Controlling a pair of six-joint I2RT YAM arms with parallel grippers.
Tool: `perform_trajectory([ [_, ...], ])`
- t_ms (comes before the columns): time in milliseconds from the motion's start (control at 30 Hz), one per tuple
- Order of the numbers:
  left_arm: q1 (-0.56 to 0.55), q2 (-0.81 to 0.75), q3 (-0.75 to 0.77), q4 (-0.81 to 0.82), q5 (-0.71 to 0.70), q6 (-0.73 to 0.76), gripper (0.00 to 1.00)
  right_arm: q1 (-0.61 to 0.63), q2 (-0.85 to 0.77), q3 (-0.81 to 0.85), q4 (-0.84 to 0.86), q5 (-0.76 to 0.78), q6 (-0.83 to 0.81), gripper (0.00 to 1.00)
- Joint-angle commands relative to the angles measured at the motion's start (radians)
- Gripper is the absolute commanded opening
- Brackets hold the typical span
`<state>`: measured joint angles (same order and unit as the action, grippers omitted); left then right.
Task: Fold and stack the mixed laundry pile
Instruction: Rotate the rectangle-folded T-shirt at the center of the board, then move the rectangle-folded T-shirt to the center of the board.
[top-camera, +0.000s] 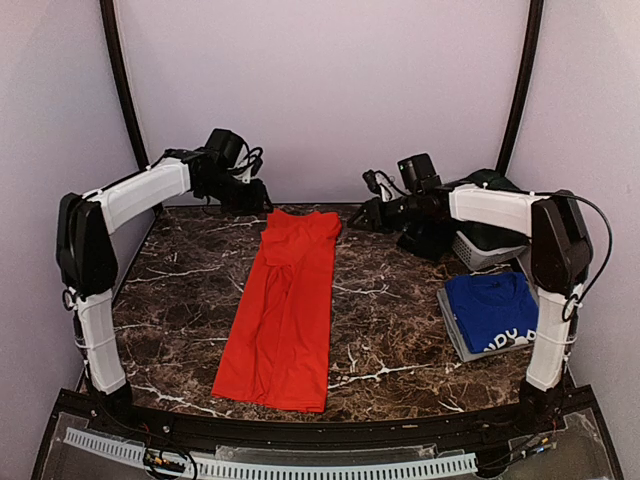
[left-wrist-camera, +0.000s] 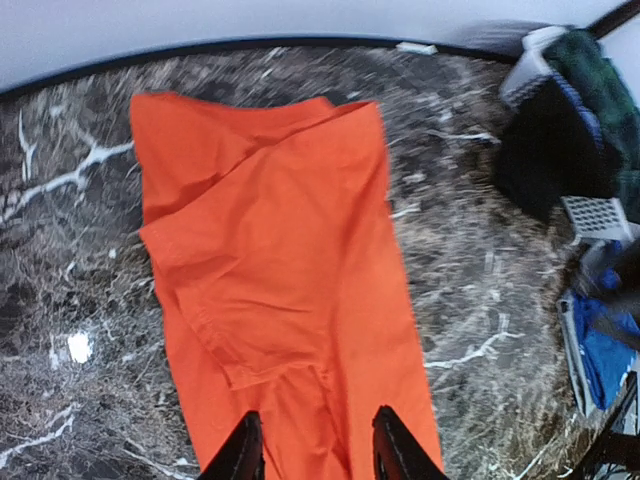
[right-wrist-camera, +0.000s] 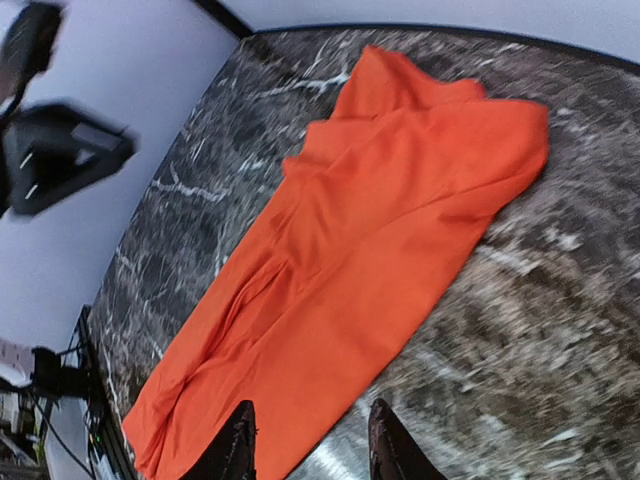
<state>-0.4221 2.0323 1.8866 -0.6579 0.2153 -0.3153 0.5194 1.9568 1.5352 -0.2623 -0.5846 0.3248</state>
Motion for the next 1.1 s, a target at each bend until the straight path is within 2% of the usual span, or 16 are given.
perform_trajectory([
  [0,-0.127,-0.213,-0.212,0.114,0.034,0.054,0.35,-0.097,0.166,0.158,0.036,-0.025,0.059,0.34],
  [100,-0.264,-0.276,-0.412,0.204,0.045,0.032,0.32,-0.129,0.272,0.302,0.027,-0.017,0.08,0.34],
  [267,-0.487,-0.266,-0.525,0.247,-0.054,-0.001,0.29,-0.137,0.414,0.497,-0.003,-0.03,0.1,0.34],
  [533,-0.684,-0.141,-0.612,0.212,-0.132,-0.032,0.2,-0.131,0.476,0.485,0.035,-0.071,0.122,0.34],
  [767,-0.784,-0.126,-0.72,0.233,-0.087,-0.007,0.11,-0.114,0.537,0.533,-0.032,-0.048,0.089,0.35],
  [867,-0.827,-0.141,-0.785,0.235,-0.072,0.018,0.09,-0.113,0.538,0.525,-0.048,-0.027,0.074,0.38],
  [1067,-0.84,-0.238,-0.902,0.273,-0.041,0.025,0.08,-0.113,0.545,0.544,-0.09,0.028,0.039,0.44],
])
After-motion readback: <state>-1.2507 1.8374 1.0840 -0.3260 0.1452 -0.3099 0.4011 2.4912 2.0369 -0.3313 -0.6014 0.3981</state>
